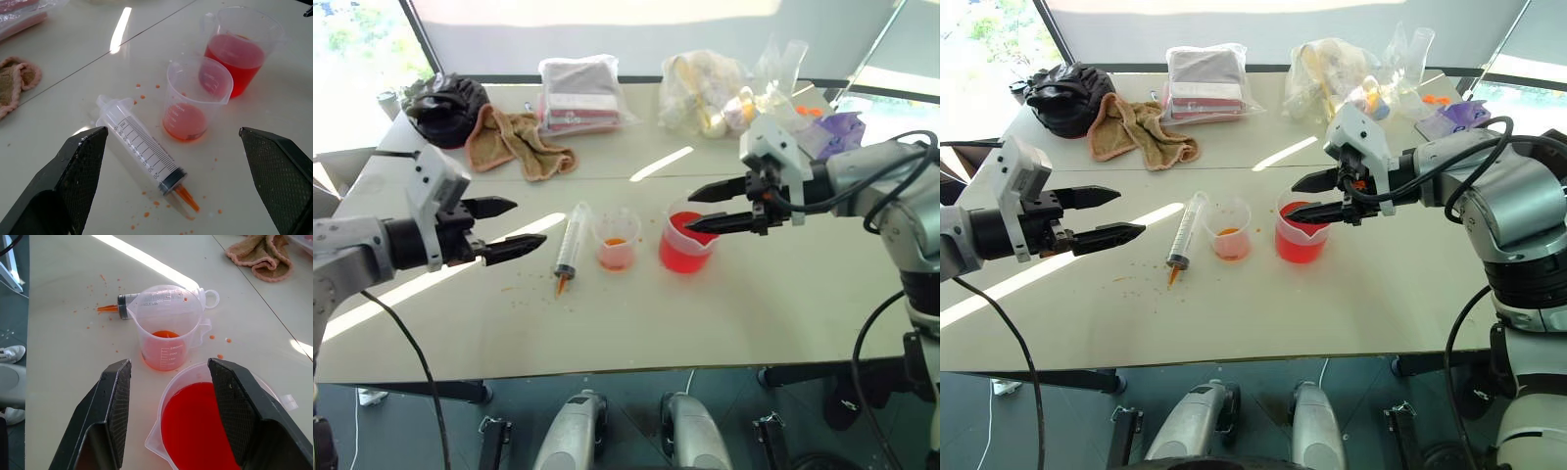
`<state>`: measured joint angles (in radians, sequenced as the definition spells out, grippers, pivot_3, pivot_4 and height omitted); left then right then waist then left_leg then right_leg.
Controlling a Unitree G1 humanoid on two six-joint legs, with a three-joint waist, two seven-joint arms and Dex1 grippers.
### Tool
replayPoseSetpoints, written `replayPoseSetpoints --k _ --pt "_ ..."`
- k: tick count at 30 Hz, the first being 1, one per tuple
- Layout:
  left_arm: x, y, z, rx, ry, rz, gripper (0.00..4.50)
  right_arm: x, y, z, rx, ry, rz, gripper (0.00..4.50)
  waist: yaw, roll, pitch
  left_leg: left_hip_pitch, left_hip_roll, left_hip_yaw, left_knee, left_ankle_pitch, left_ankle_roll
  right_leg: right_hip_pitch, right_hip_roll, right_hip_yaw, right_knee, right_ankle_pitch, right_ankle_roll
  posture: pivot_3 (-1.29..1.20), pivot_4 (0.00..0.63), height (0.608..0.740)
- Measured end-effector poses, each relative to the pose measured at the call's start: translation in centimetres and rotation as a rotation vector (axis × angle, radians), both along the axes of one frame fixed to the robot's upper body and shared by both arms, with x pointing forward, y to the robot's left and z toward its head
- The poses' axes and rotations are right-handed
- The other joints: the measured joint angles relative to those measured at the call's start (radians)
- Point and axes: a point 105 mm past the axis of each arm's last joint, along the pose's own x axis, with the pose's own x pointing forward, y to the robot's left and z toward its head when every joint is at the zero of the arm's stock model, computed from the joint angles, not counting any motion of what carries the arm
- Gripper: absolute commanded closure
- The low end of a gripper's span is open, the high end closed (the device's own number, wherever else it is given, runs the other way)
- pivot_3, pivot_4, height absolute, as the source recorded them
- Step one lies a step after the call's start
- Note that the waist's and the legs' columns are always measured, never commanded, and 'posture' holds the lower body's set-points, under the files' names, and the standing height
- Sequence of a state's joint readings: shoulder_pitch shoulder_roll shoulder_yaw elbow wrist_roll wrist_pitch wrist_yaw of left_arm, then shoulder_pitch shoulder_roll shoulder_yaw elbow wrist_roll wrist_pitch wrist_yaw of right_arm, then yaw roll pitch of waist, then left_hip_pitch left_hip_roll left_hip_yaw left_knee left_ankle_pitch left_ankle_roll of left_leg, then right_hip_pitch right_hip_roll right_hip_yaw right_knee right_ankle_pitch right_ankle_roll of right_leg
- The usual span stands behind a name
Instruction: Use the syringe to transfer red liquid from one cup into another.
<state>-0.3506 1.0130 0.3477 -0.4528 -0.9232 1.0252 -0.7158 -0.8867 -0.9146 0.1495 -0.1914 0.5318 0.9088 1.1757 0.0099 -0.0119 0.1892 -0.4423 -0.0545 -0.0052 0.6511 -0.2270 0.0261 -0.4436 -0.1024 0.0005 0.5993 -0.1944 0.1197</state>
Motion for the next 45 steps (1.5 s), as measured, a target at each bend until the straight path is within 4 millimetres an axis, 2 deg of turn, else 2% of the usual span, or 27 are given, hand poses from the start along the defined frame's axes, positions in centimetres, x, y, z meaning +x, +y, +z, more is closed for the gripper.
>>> replayPoseSetpoints --k 10,14,16,20,25,30,34,45 --pt "0.2 -0.1 -0.3 0.009 0.007 0.011 0.04 0.0 -0.1 0.0 -0.005 -0.001 -0.002 1.91 0.000 0.000 0.000 0.000 0.000 0.000 0.000 0.000 0.000 0.000 0.000 0.000 0.000 0.000 0.000 0.00 0.150 0.740" --pt "0.8 -0.4 0.3 0.029 -0.015 0.036 0.04 0.0 -0.1 0.0 -0.006 -0.002 -0.003 1.91 0.002 0.000 0.000 0.000 0.000 0.000 0.001 0.000 0.000 0.000 0.000 0.000 0.000 0.000 0.001 0.00 0.150 0.740" --pt "1.6 -0.8 0.3 0.038 -0.025 0.073 0.04 0.0 -0.1 0.0 -0.009 -0.001 -0.004 1.91 0.003 0.000 0.000 0.000 0.000 0.000 0.001 0.000 0.000 0.001 0.000 0.000 0.001 0.001 0.001 0.00 0.150 0.740" --pt "4.7 -2.7 1.0 0.001 0.021 0.177 0.04 0.0 0.0 0.0 -0.011 -0.005 0.001 1.91 0.006 -0.001 0.000 0.000 -0.001 -0.003 0.007 0.000 0.000 0.003 0.001 -0.003 0.004 0.001 0.002 0.00 0.150 0.740" --pt "7.7 -2.6 1.2 0.065 0.177 0.362 0.04 0.0 0.0 0.0 -0.013 -0.013 -0.007 1.91 0.001 -0.001 0.000 0.000 -0.001 -0.001 0.014 -0.001 0.002 0.002 0.002 -0.002 0.013 0.001 0.003 0.00 0.150 0.740" --pt "9.9 -2.8 -1.2 0.143 0.379 0.484 0.04 0.0 0.0 0.0 -0.014 -0.023 -0.016 1.91 0.000 -0.001 0.000 0.002 -0.001 -0.001 0.014 0.001 0.000 0.002 0.002 -0.002 0.016 0.001 0.003 0.00 0.150 0.740" --pt "11.1 -3.7 -2.4 0.153 0.478 0.528 0.04 -0.1 0.0 -0.2 -0.015 -0.021 -0.025 1.91 0.003 -0.001 0.000 0.001 -0.001 -0.002 0.014 0.001 0.000 0.001 0.002 -0.002 0.016 0.001 0.003 0.00 0.150 0.740" --pt "12.3 -6.2 -5.7 0.186 0.678 0.612 0.04 -0.3 -0.1 -0.2 -0.015 -0.022 -0.038 1.91 0.003 -0.001 0.000 0.001 -0.001 -0.002 0.014 0.001 -0.001 0.001 0.001 -0.002 0.016 0.001 0.003 0.00 0.150 0.740"
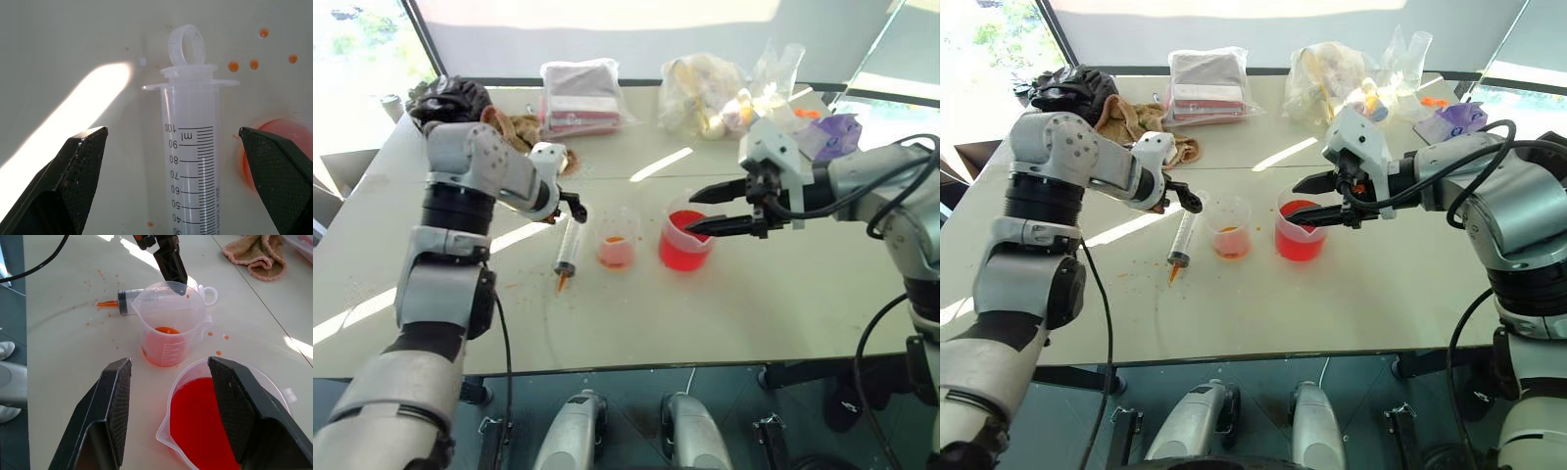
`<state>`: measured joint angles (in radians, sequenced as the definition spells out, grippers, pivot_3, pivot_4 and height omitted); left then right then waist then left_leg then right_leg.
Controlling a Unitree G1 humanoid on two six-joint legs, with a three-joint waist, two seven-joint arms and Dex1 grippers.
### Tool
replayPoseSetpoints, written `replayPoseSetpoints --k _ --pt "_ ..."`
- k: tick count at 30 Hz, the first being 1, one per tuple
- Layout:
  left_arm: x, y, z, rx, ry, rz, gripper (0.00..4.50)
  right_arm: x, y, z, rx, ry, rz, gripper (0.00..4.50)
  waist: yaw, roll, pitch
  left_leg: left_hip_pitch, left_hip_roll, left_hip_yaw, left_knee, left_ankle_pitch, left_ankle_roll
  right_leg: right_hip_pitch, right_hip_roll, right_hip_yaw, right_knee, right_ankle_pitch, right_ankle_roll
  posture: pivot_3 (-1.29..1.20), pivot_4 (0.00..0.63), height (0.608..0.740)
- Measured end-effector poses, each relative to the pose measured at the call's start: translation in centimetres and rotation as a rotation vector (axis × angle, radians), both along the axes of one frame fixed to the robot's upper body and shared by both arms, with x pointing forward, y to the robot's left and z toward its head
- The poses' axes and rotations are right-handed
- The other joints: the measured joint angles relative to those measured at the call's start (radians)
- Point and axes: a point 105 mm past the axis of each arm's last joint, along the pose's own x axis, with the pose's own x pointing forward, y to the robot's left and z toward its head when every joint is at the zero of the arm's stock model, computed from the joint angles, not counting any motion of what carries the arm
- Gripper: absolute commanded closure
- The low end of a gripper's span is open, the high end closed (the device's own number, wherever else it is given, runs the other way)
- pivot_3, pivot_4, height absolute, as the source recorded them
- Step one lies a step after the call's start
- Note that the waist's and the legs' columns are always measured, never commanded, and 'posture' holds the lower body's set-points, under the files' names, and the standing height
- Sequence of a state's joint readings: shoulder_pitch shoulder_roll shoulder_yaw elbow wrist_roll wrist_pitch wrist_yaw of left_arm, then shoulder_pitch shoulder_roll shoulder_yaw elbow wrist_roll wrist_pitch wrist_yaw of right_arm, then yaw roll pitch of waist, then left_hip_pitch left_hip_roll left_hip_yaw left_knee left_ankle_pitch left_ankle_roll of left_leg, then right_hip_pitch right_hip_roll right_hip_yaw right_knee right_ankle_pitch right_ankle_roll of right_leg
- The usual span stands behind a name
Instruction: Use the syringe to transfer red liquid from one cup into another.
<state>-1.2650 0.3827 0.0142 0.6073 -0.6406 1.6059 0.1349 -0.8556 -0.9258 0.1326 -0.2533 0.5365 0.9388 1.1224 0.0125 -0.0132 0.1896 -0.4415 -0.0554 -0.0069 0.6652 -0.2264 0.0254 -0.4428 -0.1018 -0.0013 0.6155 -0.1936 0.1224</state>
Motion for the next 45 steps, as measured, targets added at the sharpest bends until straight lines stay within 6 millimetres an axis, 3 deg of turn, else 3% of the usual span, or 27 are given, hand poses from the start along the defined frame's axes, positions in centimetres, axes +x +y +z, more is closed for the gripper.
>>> replayPoseSetpoints --k 12,20,26,28,31,36,38,43,45 --pt "-0.1 -1.1 -3.1 0.058 0.099 0.075 0.04 -0.1 0.0 0.2 0.016 -0.010 -0.012 1.91 0.000 0.000 0.000 -0.001 0.000 0.000 0.000 0.000 -0.001 -0.001 0.000 0.000 0.000 0.000 0.000 0.00 0.150 0.740" --pt "0.3 -0.3 -3.3 0.076 0.084 0.137 2.94 -0.1 0.0 0.2 0.017 -0.015 -0.021 1.91 0.003 0.000 0.000 0.000 0.000 0.000 0.000 -0.001 -0.003 0.000 -0.001 0.000 0.000 0.000 0.000 0.00 0.150 0.740" --pt "0.5 0.8 -3.1 0.038 0.034 0.164 3.03 -0.1 0.0 0.2 0.017 -0.018 -0.022 1.91 0.000 0.000 0.000 0.000 0.000 0.000 0.000 -0.001 -0.004 0.000 -0.001 0.000 0.000 0.001 0.000 0.00 0.150 0.740" --pt "0.8 2.4 -2.0 0.038 -0.048 0.198 3.03 -0.1 0.0 0.3 0.017 -0.019 -0.022 1.91 -0.004 0.000 0.000 0.000 0.000 0.000 0.000 -0.001 -0.004 -0.001 -0.001 0.000 0.000 0.001 0.000 0.00 0.150 0.740" --pt "1.7 5.3 2.1 0.009 -0.301 0.237 3.03 0.1 -0.7 0.6 0.008 -0.040 -0.054 1.91 -0.004 0.000 0.000 -0.001 0.001 0.000 -0.002 -0.001 -0.005 -0.003 -0.002 0.001 0.000 0.001 0.000 0.00 0.150 0.740" --pt "1.9 6.0 7.1 -0.056 -0.562 0.171 3.03 0.6 -2.0 1.7 0.031 -0.078 -0.121 1.91 0.005 0.000 0.000 -0.002 0.000 0.000 -0.002 -0.001 -0.005 -0.001 -0.003 0.000 -0.003 0.000 0.000 0.00 0.150 0.740" --pt "2.1 4.7 8.5 -0.109 -0.632 0.103 3.03 0.7 -2.4 2.4 0.050 -0.101 -0.148 1.91 0.008 0.000 0.000 -0.002 -0.001 0.000 -0.002 -0.001 -0.005 -0.001 -0.003 0.000 -0.003 0.001 0.000 0.00 0.150 0.740" --pt "1.4 -4.7 16.0 -0.438 -0.893 -0.253 3.03 0.2 -3.3 3.8 0.098 -0.143 -0.202 1.91 0.028 0.000 0.000 -0.003 -0.001 0.000 -0.001 -0.002 -0.003 -0.001 -0.003 -0.001 -0.005 0.000 0.000 0.00 0.150 0.740" --pt "0.7 -7.1 17.1 -0.513 -0.943 -0.367 3.03 0.0 -3.8 4.0 0.116 -0.152 -0.229 1.91 0.026 0.000 0.000 -0.003 -0.001 0.001 -0.001 -0.002 0.000 -0.001 -0.003 -0.001 -0.005 0.001 0.000 0.00 0.150 0.740"
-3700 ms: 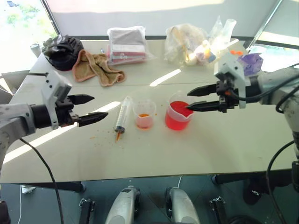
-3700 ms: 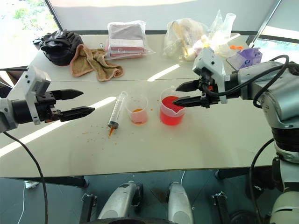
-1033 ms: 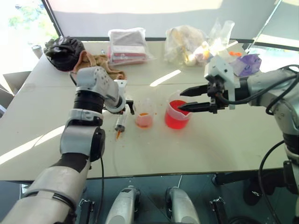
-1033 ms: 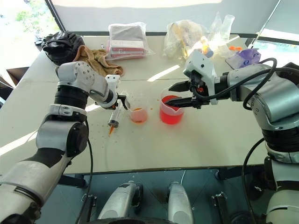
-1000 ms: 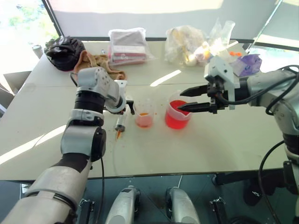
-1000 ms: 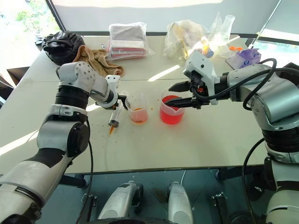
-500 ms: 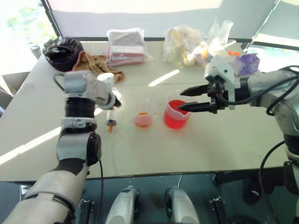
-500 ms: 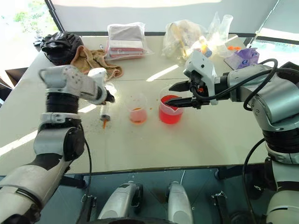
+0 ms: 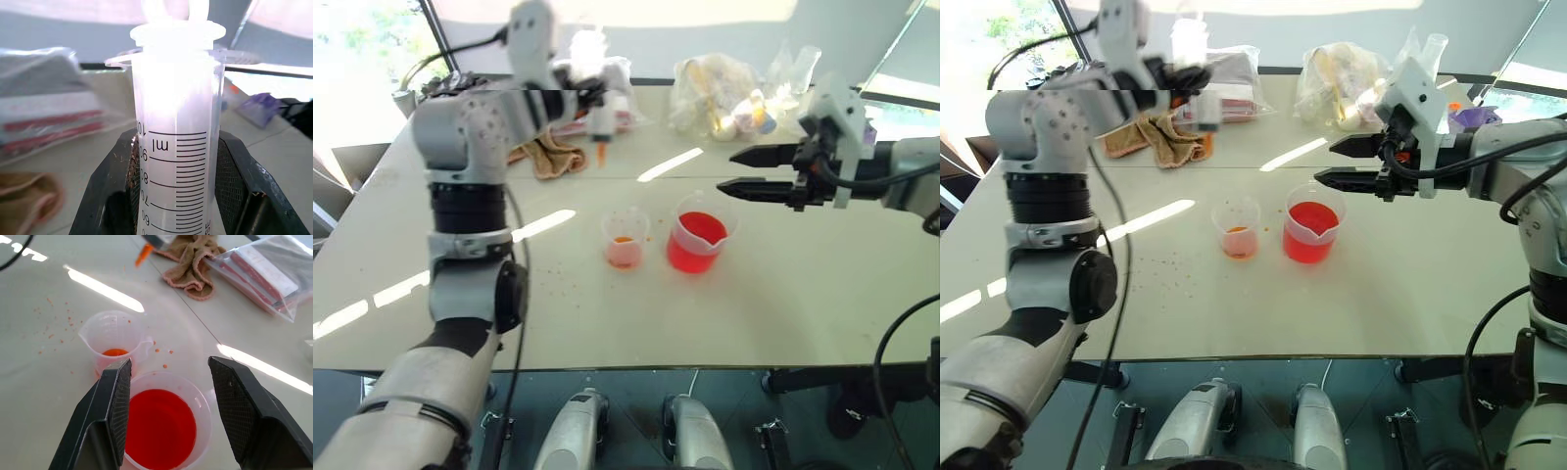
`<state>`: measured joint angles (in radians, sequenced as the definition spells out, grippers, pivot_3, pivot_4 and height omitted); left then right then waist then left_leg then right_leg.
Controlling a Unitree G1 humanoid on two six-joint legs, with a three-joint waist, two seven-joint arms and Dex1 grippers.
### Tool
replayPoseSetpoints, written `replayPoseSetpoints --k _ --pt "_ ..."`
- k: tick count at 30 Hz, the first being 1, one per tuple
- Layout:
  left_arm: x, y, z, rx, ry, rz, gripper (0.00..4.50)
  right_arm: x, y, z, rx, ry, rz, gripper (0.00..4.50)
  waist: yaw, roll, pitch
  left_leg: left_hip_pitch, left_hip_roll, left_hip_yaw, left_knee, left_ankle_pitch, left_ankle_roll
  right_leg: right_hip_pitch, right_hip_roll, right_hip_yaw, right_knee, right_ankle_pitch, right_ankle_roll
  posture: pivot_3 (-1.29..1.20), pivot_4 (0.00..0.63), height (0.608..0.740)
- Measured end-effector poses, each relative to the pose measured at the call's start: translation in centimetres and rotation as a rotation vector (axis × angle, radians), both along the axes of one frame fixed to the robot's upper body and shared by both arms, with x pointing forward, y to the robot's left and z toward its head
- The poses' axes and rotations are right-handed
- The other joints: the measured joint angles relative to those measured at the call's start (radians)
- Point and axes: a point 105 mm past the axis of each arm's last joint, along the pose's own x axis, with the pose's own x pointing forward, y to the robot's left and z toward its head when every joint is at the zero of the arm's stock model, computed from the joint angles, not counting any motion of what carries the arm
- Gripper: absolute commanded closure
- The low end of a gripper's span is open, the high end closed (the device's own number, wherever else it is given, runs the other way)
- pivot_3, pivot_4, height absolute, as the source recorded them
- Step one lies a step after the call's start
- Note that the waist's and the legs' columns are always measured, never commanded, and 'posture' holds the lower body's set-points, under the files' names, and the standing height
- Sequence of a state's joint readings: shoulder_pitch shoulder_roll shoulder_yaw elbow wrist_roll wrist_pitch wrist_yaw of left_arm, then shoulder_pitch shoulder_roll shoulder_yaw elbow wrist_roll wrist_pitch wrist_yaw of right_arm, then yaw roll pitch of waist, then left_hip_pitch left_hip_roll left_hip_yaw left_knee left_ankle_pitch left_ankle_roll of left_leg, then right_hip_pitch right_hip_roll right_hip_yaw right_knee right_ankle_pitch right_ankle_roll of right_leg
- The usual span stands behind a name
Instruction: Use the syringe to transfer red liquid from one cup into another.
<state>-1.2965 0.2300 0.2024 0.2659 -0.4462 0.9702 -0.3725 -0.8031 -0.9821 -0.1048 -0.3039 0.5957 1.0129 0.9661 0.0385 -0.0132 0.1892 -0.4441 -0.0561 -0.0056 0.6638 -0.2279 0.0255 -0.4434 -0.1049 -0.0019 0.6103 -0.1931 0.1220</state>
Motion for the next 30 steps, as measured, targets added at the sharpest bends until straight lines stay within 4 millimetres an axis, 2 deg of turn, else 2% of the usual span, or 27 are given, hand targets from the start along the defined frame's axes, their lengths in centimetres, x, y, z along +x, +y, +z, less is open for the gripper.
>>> replayPoseSetpoints --k 4,7,10,15,17,25,30 --pt "-1.2 -4.3 -0.3 -0.026 -0.049 -0.205 3.03 -0.5 -1.0 0.7 0.039 -0.020 -0.060 1.91 -0.004 0.000 0.000 0.000 0.001 0.001 0.000 0.000 0.001 -0.001 0.001 0.000 0.000 0.000 0.000 0.00 0.150 0.740" --pt "-2.6 -6.8 -0.1 -0.045 -0.115 -0.327 3.03 -0.9 -1.4 1.0 0.064 -0.026 -0.083 1.91 -0.001 0.000 0.000 0.000 0.001 0.001 0.000 0.000 0.001 0.000 0.001 0.000 0.000 0.000 0.000 0.00 0.150 0.740" --pt "-3.9 -8.8 -1.6 -0.060 -0.137 -0.453 3.03 -1.1 -2.1 2.2 0.114 -0.066 -0.131 1.91 -0.001 0.000 0.000 0.001 0.001 0.001 0.000 0.000 0.002 0.001 0.001 0.001 0.000 0.000 0.000 0.00 0.150 0.740" --pt "-4.5 -9.6 -7.0 -0.020 -0.106 -0.548 3.03 -1.4 -2.4 4.2 0.213 -0.088 -0.166 1.91 -0.004 0.001 -0.001 0.001 0.002 0.001 0.000 0.000 0.002 0.000 0.001 0.001 0.000 -0.002 -0.003 0.00 0.150 0.740" --pt "-4.8 -9.7 -8.5 -0.004 -0.108 -0.578 3.03 -1.4 -2.4 4.4 0.232 -0.079 -0.176 1.91 -0.001 0.001 -0.001 0.001 0.002 0.001 0.000 0.000 0.002 0.000 0.000 0.001 0.000 -0.002 -0.004 0.00 0.150 0.740" --pt "-5.4 -9.9 -10.4 0.016 -0.241 -0.560 3.03 -1.6 -2.2 5.2 0.298 -0.034 -0.175 1.91 0.001 0.001 -0.001 0.000 0.002 0.002 0.001 0.000 0.004 0.001 -0.002 0.001 -0.001 -0.002 -0.004 0.00 0.150 0.740" --pt "-5.9 -10.7 -11.0 0.031 -0.301 -0.554 3.03 -1.4 -1.7 4.4 0.315 0.034 -0.165 1.91 0.000 0.001 -0.001 0.000 0.002 0.002 0.001 0.000 0.004 0.001 -0.001 0.001 -0.001 -0.002 -0.004 0.00 0.150 0.740"
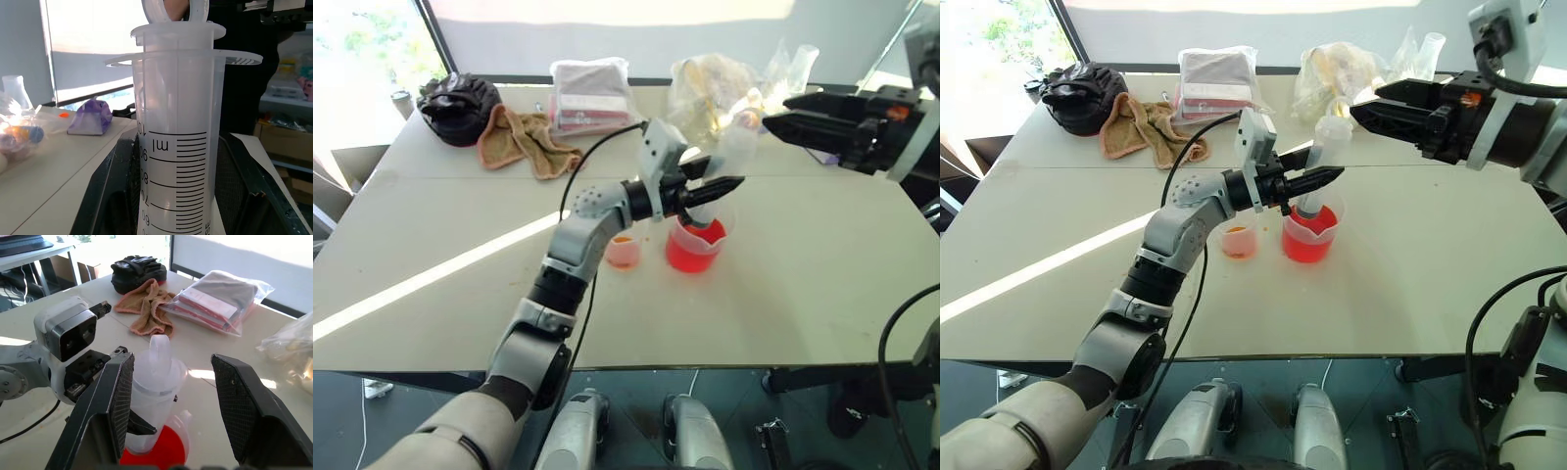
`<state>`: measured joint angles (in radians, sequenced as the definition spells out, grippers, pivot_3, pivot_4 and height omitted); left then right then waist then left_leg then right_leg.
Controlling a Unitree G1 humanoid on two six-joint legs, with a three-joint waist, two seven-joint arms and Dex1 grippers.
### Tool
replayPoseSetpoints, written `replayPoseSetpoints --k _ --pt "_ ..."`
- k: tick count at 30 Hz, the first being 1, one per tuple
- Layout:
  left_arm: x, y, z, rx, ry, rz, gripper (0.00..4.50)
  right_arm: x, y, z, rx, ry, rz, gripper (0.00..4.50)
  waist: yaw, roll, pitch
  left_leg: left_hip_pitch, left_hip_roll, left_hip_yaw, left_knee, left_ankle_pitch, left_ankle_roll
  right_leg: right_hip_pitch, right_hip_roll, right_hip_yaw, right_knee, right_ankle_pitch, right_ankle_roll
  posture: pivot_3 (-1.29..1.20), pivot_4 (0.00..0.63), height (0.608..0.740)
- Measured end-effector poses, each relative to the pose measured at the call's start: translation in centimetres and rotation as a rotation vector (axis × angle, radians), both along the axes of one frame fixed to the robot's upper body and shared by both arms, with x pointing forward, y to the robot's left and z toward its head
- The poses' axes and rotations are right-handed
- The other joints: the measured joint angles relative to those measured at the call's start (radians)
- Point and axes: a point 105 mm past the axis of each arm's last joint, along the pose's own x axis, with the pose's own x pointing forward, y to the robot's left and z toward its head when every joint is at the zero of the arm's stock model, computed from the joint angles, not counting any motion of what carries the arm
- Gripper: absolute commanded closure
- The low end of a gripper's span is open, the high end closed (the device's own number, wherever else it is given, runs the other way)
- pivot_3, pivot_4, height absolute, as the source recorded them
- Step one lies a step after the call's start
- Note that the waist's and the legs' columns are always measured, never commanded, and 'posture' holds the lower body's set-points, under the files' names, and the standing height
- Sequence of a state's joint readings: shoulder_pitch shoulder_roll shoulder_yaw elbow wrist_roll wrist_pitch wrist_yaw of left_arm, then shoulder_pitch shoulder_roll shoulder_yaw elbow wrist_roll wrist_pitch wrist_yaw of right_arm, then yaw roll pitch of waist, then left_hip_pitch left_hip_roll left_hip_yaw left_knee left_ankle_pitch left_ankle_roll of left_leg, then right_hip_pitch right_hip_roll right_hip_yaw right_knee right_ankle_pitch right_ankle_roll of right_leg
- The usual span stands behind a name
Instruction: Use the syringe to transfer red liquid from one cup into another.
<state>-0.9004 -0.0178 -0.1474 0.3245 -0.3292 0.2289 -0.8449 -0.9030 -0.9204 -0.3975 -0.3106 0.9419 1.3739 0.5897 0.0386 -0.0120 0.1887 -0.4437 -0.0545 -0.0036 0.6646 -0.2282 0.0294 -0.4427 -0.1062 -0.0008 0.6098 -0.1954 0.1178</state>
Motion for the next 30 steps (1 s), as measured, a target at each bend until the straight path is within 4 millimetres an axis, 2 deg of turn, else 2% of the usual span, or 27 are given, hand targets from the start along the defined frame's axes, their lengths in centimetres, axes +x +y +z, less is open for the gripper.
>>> replayPoseSetpoints --k 6,14,20,23,26,27,30 --pt "0.3 0.1 -1.3 0.014 0.003 0.017 3.03 0.5 0.7 -0.9 0.010 0.038 -0.002 1.91 -0.001 0.000 0.000 0.000 0.000 0.000 0.000 0.000 0.000 0.000 0.002 0.000 0.000 0.001 0.001 0.00 0.150 0.740" --pt "0.5 0.1 -1.8 0.024 0.003 0.031 3.03 1.1 1.3 -2.4 0.005 0.066 -0.029 1.91 0.001 0.000 0.000 0.000 0.000 0.000 0.001 0.000 0.001 0.000 0.002 0.000 0.000 0.002 0.003 0.00 0.150 0.740" --pt "0.5 0.0 -1.7 0.023 0.004 0.028 3.03 1.3 1.5 -2.5 0.008 0.066 -0.038 1.91 -0.001 0.000 0.000 0.000 0.000 0.000 0.001 0.000 0.001 0.000 0.003 0.000 0.000 0.002 0.003 0.00 0.150 0.740" --pt "0.5 0.0 -1.8 0.024 0.004 0.028 3.04 1.4 1.8 -2.7 0.019 0.070 -0.029 2.68 -0.001 0.000 0.000 0.000 0.000 0.000 0.001 0.000 0.001 0.000 0.003 0.000 0.000 0.002 0.003 0.00 0.150 0.740" --pt "0.5 0.0 -1.8 0.024 0.006 0.028 3.04 1.5 1.9 -2.8 0.016 0.074 -0.035 4.15 0.000 0.000 0.000 0.000 0.000 0.000 0.001 0.000 0.001 0.000 0.003 -0.001 0.000 0.002 0.003 0.00 0.150 0.740" --pt "0.5 0.1 -1.9 0.023 0.006 0.029 3.04 1.6 1.8 -2.8 0.017 0.076 -0.041 4.47 0.000 0.000 0.000 0.000 0.000 0.000 0.001 0.000 0.001 0.000 0.003 -0.001 0.000 0.002 0.003 0.00 0.150 0.740" --pt "0.5 0.1 -1.9 0.023 0.007 0.029 3.04 1.6 1.9 -2.8 0.021 0.077 -0.043 4.47 -0.001 0.000 0.000 0.000 0.000 0.000 0.001 0.000 0.001 0.000 0.003 0.000 0.000 0.002 0.003 0.00 0.150 0.740"
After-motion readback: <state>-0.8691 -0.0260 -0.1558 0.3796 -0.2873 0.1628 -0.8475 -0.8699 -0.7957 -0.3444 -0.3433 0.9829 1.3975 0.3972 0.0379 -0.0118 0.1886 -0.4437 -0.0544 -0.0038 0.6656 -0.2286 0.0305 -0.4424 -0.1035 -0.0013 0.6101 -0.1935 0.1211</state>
